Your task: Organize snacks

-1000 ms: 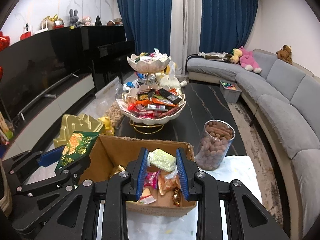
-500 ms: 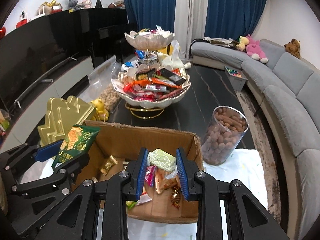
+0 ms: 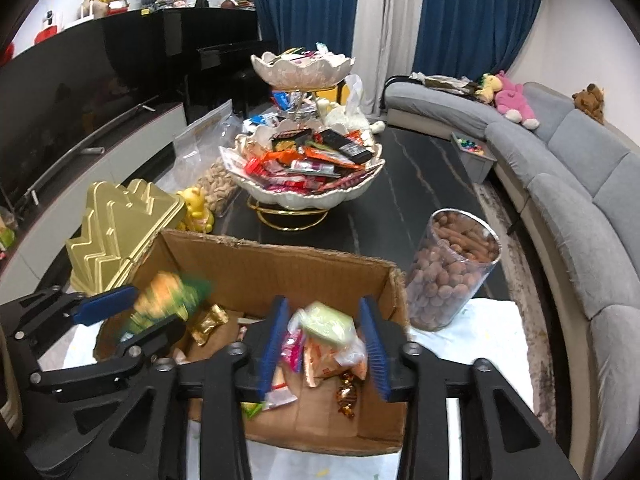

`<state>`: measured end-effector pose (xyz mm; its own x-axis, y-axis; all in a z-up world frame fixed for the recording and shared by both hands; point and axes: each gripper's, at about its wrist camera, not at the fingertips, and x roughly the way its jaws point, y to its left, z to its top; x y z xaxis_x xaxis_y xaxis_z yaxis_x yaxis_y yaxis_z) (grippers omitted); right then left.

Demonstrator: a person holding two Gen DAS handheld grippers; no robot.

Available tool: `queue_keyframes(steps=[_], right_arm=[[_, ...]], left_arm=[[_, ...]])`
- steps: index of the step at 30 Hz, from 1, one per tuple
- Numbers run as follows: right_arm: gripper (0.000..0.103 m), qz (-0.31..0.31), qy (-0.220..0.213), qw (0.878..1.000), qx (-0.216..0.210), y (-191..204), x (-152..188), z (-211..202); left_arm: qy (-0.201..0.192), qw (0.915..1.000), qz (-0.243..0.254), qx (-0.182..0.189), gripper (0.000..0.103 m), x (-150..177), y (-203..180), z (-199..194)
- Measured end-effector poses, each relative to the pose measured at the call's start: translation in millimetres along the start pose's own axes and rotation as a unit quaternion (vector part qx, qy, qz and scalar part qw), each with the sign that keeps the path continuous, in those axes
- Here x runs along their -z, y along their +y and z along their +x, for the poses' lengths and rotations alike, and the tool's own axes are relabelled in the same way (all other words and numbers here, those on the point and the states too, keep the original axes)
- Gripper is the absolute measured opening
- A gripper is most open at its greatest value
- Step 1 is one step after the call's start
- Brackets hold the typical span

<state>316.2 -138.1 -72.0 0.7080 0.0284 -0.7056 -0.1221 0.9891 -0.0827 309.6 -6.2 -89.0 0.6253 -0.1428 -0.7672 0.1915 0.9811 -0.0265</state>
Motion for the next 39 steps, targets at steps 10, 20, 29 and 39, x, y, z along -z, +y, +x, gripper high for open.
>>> queue_keyframes(steps=[10, 20, 29, 39], right_arm=[[0.081, 0.019, -0.007, 1.000, 0.021, -12.4, -1.1, -11.5], [0.081, 0.022, -0.029, 0.999, 0.023, -10.3, 2.3, -47.5], [0.081, 0.045, -0.046, 0.998, 0.020, -12.0, 17.5, -94.9], [0.081, 0.055, -0.059, 0.996, 0.035, -19.2, 46.9, -147.1]], left_arm=[[-0.015, 0.9993, -0.017, -0.029, 0.092, -1.4, 8.5, -13.5], [-0.024, 0.9980, -0.029, -0.052, 0.098, 6.8, 13.1, -44.3], [-0.040, 0.9972, -0.026, -0.058, 0.102, 19.5, 2.0, -89.4], [-0.036, 0.9969, -0.025, -0.066, 0.102, 45.8, -10.2, -128.5]])
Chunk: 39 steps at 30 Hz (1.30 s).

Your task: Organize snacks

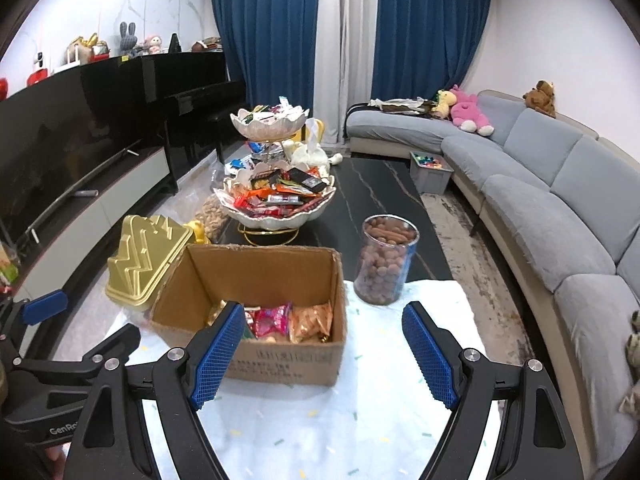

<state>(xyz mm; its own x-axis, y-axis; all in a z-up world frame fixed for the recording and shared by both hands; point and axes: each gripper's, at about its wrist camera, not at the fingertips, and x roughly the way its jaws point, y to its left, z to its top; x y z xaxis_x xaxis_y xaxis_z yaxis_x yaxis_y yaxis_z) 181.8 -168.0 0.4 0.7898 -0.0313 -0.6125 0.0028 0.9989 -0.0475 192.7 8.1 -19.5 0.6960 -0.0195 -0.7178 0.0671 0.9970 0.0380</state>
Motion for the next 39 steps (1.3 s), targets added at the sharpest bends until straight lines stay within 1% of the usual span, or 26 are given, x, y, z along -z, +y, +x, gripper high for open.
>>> queue_keyframes(steps=[8, 15, 22, 26, 31, 36, 39], right_arm=[[0.081, 0.008, 0.001, 1.000, 0.005, -13.7, 22.8, -40.4], [0.082, -0.001, -0.005, 1.000, 0.014, -19.1, 48.6, -76.9], [0.081, 0.008, 0.006, 1.000, 0.008, -24.5, 78.2, -106.0], [0.081, 0.009, 0.008, 1.000, 0.011, -26.7, 92.7, -123.2], [0.081, 0.012, 0.014, 1.000, 0.014, -30.6, 106.6, -141.7], [0.082, 0.030, 0.017, 0.999, 0.015, -40.3, 116.3, -159.2], [0.082, 0.033, 0.015, 0.999, 0.018, -40.7, 120.4, -169.8]], left_arm=[[0.002, 1.0000, -0.001, 0.000, 0.102, 31.4, -6.8, -32.1], [-0.007, 0.9999, 0.007, 0.004, 0.102, 67.5, -17.4, -64.5], [-0.012, 0.9999, 0.009, 0.004, 0.102, 96.7, -23.8, -92.4], [-0.011, 0.9999, 0.008, 0.006, 0.102, 112.3, -24.8, -106.0], [-0.014, 0.9999, 0.007, 0.004, 0.102, 126.1, -28.4, -123.8], [-0.009, 0.9998, -0.002, 0.017, 0.102, 134.9, -30.4, -139.9], [-0.017, 0.9997, -0.002, 0.016, 0.102, 138.8, -31.2, -151.2]])
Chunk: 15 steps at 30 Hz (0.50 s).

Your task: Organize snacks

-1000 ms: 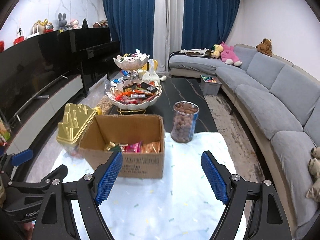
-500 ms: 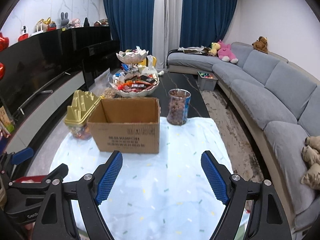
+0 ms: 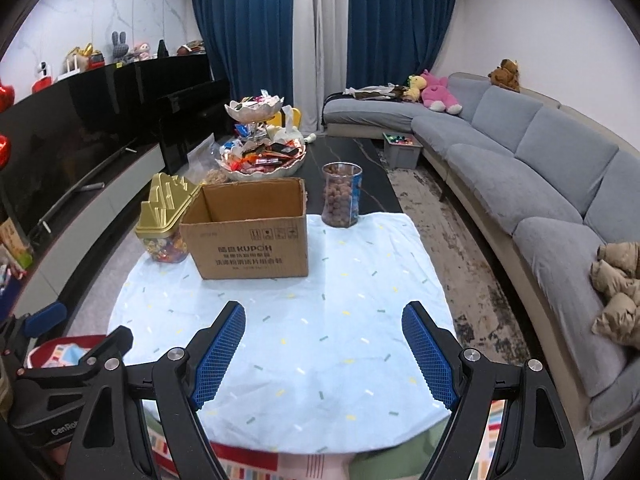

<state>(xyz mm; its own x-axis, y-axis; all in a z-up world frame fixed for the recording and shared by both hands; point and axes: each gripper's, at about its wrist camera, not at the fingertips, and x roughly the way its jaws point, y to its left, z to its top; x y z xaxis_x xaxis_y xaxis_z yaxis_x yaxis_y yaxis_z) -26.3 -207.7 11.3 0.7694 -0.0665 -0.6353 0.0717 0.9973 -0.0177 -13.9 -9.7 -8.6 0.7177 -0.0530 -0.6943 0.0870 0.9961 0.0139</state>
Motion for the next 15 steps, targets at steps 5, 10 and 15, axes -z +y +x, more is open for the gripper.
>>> queue_keyframes(steps=[5, 10, 15], right_arm=[[0.082, -0.005, 0.002, 1.000, -0.007, 2.3, 8.3, -15.1], [0.082, -0.003, -0.002, 1.000, -0.010, 1.6, 13.8, -27.9], [0.082, 0.004, -0.007, 1.000, 0.001, -2.7, 16.4, -37.1]], left_arm=[[-0.019, 0.9998, 0.000, -0.008, 0.102, 5.9, 1.1, -17.7], [-0.034, 0.9993, 0.005, -0.014, 0.102, 10.7, 1.7, -32.3], [-0.052, 0.9985, -0.006, -0.017, 0.102, 15.7, 7.3, -46.5]])
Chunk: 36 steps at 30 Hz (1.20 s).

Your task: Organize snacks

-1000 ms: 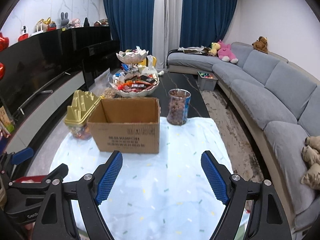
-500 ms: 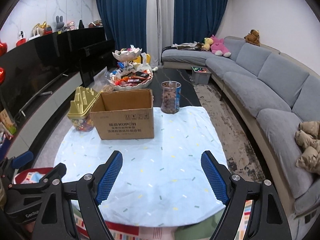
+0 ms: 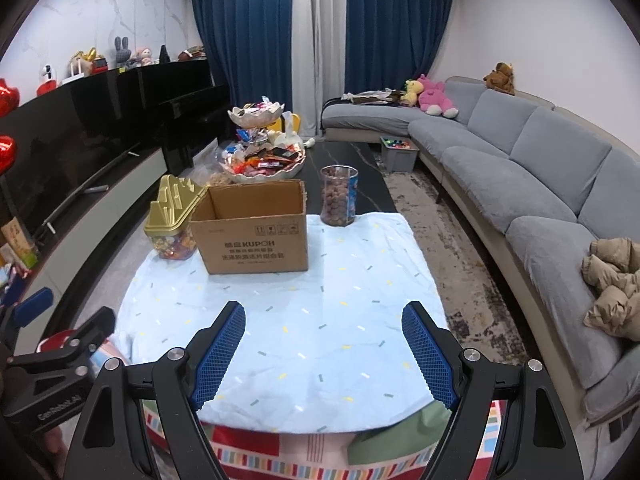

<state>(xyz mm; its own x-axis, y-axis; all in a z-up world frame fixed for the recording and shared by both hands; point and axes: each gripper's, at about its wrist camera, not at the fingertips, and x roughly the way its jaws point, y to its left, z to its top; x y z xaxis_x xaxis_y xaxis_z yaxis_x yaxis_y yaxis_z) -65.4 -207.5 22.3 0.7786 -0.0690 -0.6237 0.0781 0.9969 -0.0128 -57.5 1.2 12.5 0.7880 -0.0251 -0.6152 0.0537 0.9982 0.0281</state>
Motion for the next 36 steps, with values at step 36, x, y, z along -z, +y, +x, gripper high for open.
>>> queue_keyframes(steps=[36], right_arm=[[0.082, 0.018, -0.041, 0.999, 0.016, -7.1, 3.7, -36.7]], left_arm=[[-0.044, 0.9990, -0.008, -0.001, 0.102, 6.1, 6.6, -30.6]])
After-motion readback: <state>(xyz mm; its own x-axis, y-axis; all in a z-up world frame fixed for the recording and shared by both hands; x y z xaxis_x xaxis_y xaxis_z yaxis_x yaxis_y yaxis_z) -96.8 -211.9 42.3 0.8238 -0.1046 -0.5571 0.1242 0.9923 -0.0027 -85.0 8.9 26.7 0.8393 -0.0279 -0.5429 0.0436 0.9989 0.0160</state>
